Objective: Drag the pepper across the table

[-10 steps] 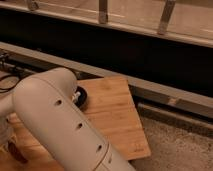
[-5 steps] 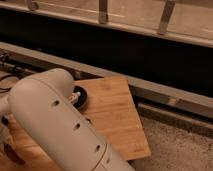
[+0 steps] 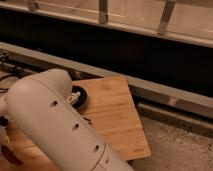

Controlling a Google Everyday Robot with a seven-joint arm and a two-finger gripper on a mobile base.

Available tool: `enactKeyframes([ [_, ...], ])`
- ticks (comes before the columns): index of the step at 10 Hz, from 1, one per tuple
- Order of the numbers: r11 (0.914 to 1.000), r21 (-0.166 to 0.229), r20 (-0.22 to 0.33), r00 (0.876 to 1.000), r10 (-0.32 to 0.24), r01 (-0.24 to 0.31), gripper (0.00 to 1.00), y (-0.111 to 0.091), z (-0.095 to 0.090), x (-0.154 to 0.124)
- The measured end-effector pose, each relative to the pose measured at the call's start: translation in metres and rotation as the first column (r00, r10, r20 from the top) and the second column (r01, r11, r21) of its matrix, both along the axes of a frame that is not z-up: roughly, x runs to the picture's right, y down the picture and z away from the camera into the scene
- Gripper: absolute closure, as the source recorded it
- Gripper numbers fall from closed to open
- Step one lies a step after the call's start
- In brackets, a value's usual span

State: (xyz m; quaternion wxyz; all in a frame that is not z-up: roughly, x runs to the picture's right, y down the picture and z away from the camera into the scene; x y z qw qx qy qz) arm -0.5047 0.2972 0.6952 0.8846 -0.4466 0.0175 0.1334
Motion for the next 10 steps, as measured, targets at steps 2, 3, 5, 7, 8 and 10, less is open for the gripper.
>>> enactKeyframes([
  [2,1.0,0.0,0.011,1.0,-0.002,0.002,0.98,-0.001,-0.001,-0.001],
  [3,1.0,-0.001,0.019,1.0,-0.006,0.006,0.98,-0.001,-0.003,-0.003],
  [5,0.9999,-0.001,0.034,0.999,-0.015,0.015,0.98,0.0,-0.007,-0.006],
  [7,0.9998,-0.001,0.042,0.999,-0.02,0.02,0.98,0.0,-0.008,-0.007],
  [8,0.9998,-0.002,0.05,0.999,-0.022,0.022,0.98,0.001,-0.01,-0.008],
  [10,0.9997,-0.001,0.059,0.998,-0.024,0.024,0.98,0.0,-0.012,-0.009],
])
